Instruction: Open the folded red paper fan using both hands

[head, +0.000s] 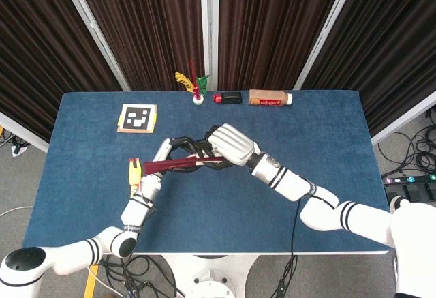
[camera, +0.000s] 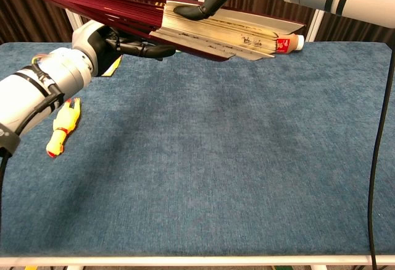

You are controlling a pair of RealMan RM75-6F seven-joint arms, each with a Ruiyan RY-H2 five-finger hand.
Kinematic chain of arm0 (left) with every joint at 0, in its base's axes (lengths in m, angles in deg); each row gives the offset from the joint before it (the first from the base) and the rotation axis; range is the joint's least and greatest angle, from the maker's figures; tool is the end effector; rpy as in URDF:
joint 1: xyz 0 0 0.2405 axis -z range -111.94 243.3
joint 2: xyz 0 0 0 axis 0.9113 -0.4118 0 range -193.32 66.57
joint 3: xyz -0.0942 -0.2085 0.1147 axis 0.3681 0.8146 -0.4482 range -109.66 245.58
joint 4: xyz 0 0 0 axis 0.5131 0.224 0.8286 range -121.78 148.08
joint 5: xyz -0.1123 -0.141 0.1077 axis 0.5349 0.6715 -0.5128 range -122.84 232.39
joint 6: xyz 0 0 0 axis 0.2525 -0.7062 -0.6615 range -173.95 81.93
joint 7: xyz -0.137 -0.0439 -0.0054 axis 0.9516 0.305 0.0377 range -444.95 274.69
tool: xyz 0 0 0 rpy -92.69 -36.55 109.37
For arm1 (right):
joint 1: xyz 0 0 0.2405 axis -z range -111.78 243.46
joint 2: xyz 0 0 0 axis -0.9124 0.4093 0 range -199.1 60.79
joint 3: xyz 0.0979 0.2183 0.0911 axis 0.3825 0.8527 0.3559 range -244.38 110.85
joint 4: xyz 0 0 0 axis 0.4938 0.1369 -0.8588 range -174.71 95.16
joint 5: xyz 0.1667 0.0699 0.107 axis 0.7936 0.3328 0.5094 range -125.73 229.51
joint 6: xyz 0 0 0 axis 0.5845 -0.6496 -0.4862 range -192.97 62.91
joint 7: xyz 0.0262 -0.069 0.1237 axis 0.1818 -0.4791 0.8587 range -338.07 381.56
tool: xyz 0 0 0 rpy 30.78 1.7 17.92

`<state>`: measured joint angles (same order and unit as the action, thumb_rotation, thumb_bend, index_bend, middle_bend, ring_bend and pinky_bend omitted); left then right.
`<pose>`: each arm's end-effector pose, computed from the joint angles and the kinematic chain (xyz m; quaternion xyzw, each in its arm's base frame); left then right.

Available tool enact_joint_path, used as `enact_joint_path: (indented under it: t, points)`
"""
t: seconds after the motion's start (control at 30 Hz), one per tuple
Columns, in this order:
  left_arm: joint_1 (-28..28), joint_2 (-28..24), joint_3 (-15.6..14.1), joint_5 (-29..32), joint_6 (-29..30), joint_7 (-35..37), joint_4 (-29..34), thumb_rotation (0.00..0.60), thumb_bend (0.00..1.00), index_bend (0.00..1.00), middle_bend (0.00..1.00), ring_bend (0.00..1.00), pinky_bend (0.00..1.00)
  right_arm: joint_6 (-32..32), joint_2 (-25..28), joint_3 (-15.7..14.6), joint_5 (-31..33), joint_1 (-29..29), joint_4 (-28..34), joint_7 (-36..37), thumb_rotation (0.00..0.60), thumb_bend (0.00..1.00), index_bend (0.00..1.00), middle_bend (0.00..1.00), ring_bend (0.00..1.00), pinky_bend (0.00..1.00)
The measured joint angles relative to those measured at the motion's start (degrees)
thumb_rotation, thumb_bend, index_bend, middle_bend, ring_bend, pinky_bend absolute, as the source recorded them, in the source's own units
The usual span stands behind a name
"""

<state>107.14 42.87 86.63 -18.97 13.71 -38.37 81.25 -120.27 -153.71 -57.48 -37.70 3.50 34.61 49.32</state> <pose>-0.1141 0.3581 -0.0596 -0.3992 -0.6652 -0.6178 0.1281 -0.0228 -0.3928 0.0151 0.7706 -0.3187 0.5262 0.1665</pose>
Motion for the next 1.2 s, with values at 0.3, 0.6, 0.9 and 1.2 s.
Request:
enact_joint_path:
  t: [0.3, 0.6, 0.9, 1.2]
  points:
    - [-0.1, 0.9, 2.3, 3.2, -1.8, 0.5, 0.7, 0.600, 0.32, 0.76, 0.71, 0.56, 0.53, -0.2, -0.8, 0.3, 0.5, 0.5, -0.4, -0.4, 0.600, 1.00, 0.91, 0.70, 0.54, 0.43]
    - [-0.9, -0.5, 1.7, 3.6, -2.7, -1.6, 0.3, 0.600, 0.38, 0.80, 0.75, 0.58, 0.55, -1.2, -0.8, 0.6, 0.3, 1.1, -1.4, -1.8, 0.600, 1.00, 0.92, 0.71, 0.54, 0.43]
    - [-2.1, -5.9, -0.4, 4.0, -3.3, -13.9, 0.7, 0.600, 0.38, 0.79, 0.74, 0.58, 0.55, -2.5, 2.3, -0.9, -1.7, 2.4, -1.4, -7.1, 0.600, 1.00, 0.92, 0.71, 0.55, 0.43]
    - [-3.4, -11.9, -1.6, 6.5, -1.4, -32.8, 3.1, 0.600, 0.38, 0.77, 0.72, 0.58, 0.55, -4.1, 6.8, -2.1, -3.9, 4.0, 2.2, -15.1, 0.600, 1.00, 0.92, 0.71, 0.55, 0.44]
